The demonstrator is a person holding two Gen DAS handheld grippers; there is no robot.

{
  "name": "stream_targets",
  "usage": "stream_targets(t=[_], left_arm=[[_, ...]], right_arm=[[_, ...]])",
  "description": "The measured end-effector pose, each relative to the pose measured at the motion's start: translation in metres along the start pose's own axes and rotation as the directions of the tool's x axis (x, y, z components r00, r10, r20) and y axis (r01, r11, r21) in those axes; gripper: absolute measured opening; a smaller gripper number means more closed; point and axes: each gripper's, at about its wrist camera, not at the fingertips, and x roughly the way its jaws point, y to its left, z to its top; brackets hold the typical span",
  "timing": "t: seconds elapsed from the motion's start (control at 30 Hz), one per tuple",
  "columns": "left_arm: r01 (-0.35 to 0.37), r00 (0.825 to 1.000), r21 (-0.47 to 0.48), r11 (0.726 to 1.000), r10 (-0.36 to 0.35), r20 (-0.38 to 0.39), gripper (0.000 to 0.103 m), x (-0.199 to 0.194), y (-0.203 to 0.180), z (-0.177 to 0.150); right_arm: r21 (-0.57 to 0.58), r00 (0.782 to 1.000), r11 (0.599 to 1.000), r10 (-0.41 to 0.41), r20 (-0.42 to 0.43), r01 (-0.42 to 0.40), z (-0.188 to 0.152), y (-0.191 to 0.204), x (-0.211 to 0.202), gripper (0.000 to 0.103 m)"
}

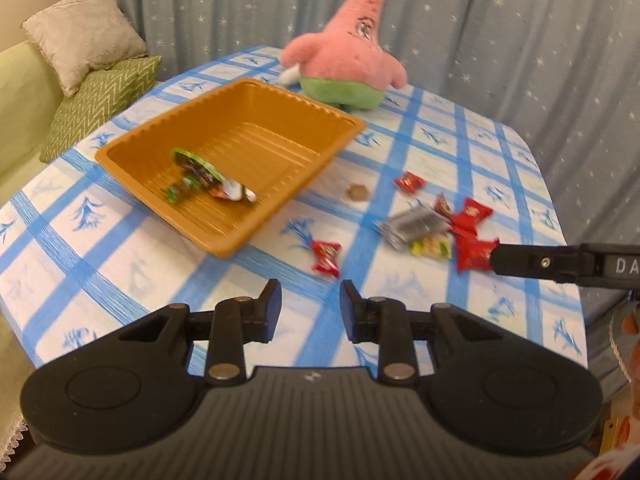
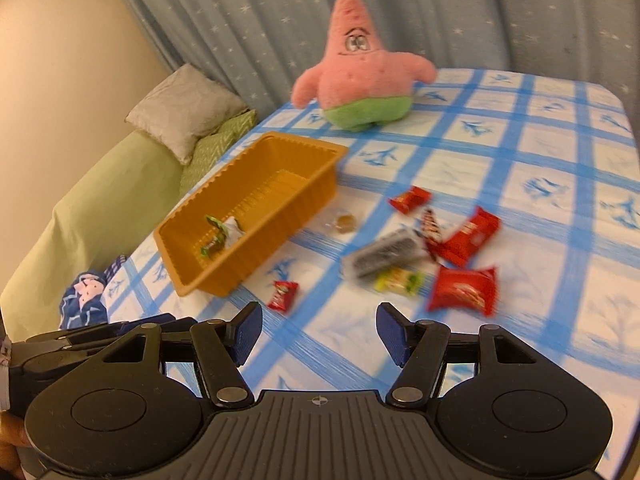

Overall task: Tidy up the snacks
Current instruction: 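Withdraw both grippers from the tray back toward the snacks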

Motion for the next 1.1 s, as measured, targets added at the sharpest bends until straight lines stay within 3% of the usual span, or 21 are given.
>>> stream_targets(t=[0.5, 1.1], left_arm=[[0.001, 1.0, 0.065, 0.998, 0.001, -0.023, 0.028, 0.012, -0.03, -0.016], [-0.052, 0.999, 0.113, 0.992, 0.053, -0.01, 0.029, 0.067, -0.032, 0.004]], right_arm=[[0.074, 0.996, 0.994, -0.084, -0.006, 0.084, -0.026, -0.043, -0.03, 0.063], [0.138, 0.986, 0.977, -0.161, -0.035, 0.164, -0.03, -0.075, -0.023, 0.063]])
